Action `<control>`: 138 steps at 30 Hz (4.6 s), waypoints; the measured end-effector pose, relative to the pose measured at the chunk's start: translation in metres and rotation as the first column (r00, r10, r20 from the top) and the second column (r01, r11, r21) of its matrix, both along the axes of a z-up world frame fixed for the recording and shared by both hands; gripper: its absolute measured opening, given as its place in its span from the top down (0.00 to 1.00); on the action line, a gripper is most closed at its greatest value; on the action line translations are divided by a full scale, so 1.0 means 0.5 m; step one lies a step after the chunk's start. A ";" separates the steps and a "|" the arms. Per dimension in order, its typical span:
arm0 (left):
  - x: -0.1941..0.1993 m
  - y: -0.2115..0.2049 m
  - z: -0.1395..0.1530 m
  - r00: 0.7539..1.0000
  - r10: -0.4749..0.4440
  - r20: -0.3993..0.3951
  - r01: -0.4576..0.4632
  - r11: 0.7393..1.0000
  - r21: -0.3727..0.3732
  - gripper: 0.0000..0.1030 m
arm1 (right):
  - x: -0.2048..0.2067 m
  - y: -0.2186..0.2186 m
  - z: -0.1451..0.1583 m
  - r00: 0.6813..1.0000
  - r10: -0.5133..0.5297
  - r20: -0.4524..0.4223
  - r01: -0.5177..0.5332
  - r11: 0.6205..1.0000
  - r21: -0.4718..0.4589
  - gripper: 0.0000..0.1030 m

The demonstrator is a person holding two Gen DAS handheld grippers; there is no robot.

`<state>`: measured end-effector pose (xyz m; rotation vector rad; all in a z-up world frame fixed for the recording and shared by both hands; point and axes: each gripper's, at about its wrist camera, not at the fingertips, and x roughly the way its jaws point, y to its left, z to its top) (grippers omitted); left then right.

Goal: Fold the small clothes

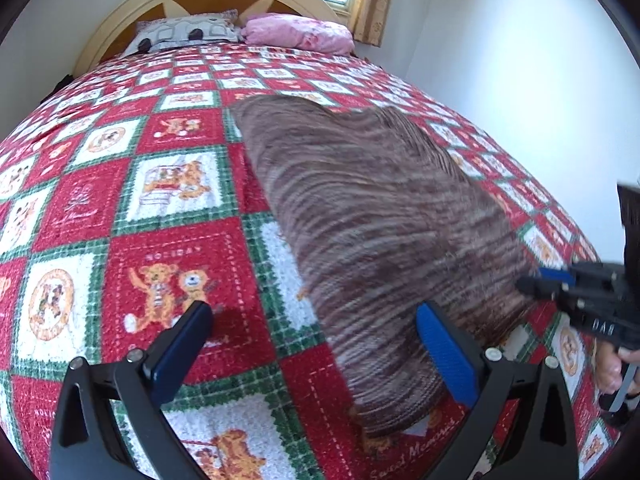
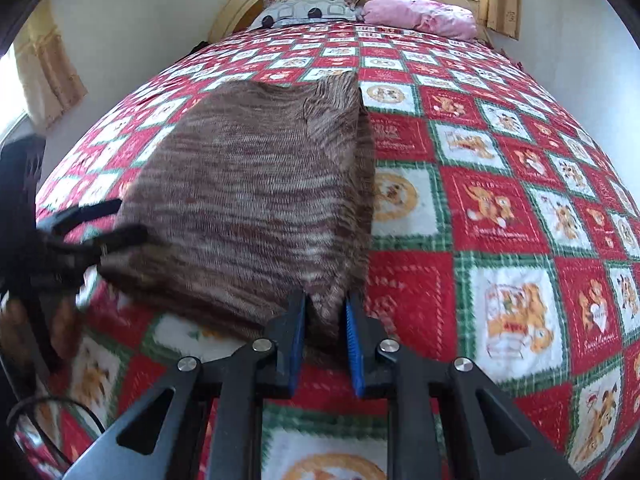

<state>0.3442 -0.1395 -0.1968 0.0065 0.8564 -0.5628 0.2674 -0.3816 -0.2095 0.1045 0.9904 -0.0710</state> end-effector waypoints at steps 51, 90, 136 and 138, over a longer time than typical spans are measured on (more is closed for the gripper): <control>-0.015 -0.034 0.042 0.995 -0.084 -0.045 0.082 0.996 -0.043 0.78 | 0.299 -0.083 0.058 0.976 0.001 0.217 -0.096 0.899 0.427 0.81; -0.324 0.533 0.150 0.926 0.366 0.095 -0.354 0.928 -0.120 0.79 | 0.285 0.602 0.131 0.875 0.385 0.294 -0.483 0.732 0.481 0.83; -0.265 0.678 0.047 0.809 0.584 0.064 -0.586 0.810 0.005 0.30 | -0.013 0.704 0.003 0.827 0.554 0.092 -0.538 0.735 0.413 0.96; -0.266 0.673 0.051 0.814 0.578 0.065 -0.580 0.815 0.016 0.30 | -0.024 0.692 0.028 0.828 0.549 0.114 -0.546 0.741 0.391 0.97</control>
